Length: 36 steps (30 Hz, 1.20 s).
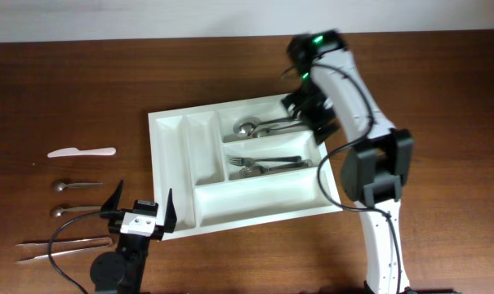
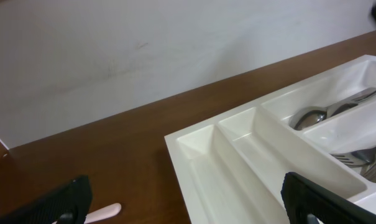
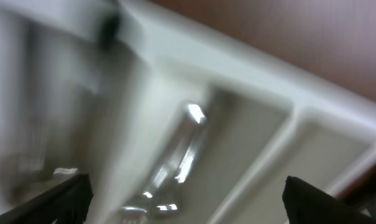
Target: Pack container
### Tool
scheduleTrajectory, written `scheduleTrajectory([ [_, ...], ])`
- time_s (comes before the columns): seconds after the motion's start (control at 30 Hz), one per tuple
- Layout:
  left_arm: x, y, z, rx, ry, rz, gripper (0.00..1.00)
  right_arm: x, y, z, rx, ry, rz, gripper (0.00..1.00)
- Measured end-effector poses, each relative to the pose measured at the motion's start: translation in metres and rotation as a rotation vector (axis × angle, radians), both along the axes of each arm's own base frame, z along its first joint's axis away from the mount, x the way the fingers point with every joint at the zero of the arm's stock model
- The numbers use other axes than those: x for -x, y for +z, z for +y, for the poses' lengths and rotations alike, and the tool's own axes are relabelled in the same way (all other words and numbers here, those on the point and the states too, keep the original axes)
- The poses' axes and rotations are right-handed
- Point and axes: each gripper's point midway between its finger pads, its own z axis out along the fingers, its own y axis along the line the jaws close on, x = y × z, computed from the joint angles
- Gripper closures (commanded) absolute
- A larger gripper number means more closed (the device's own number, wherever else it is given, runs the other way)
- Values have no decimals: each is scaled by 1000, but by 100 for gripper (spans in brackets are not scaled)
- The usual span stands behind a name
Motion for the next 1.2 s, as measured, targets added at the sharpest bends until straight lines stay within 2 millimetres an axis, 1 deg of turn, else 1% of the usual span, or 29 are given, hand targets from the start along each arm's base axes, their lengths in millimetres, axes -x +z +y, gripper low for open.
scheduleTrajectory([
  [0.03, 0, 0, 0, 0, 0, 0, 1, -19, 15, -17, 8, 63, -85, 1],
  [0.1, 0, 0, 0, 0, 0, 0, 1, -38, 38, -40, 12, 131, -180, 1],
  [0.13, 0, 0, 0, 0, 0, 0, 1, -43, 46, -47, 16, 148, -211, 1],
  [0.17, 0, 0, 0, 0, 0, 0, 1, -49, 61, -57, 20, 171, -261, 1],
  [0.23, 0, 0, 0, 0, 0, 0, 1, -55, 85, -73, 35, 186, -331, 1],
  [0.27, 0, 0, 0, 0, 0, 0, 1, -56, 113, -89, 57, 194, -406, 1],
  [0.37, 0, 0, 0, 0, 0, 0, 1, -50, 159, -128, 136, 234, -506, 1],
  [0.4, 0, 0, 0, 0, 0, 0, 1, -46, 173, -145, 169, 260, -533, 1],
  [0.43, 0, 0, 0, 0, 0, 0, 1, -42, 183, -158, 194, 279, -549, 1],
  [0.47, 0, 0, 0, 0, 0, 0, 1, -37, 194, -176, 224, 315, -563, 1],
  [0.53, 0, 0, 0, 0, 0, 0, 1, -27, 209, -207, 263, 387, -573, 1],
  [0.57, 0, 0, 0, 0, 0, 0, 1, -21, 214, -221, 277, 415, -574, 1],
  [0.63, 0, 0, 0, 0, 0, 0, 1, -13, 220, -241, 298, 443, -571, 1],
  [0.7, 0, 0, 0, 0, 0, 0, 1, -5, 225, -254, 310, 467, -567, 1],
  [0.77, 0, 0, 0, 0, 0, 0, 1, 6, 229, -262, 314, 496, -555, 1],
  [0.87, 0, 0, 0, 0, 0, 0, 1, 35, 231, -266, 288, 533, -528, 1],
  [1.03, 0, 0, 0, 0, 0, 0, 1, 109, 224, -259, 199, 576, -501, 1],
  [1.07, 0, 0, 0, 0, 0, 0, 1, 120, 224, -259, 204, 583, -516, 1],
  [1.2, 0, 0, 0, 0, 0, 0, 1, 147, 219, -259, 270, 640, -581, 1],
])
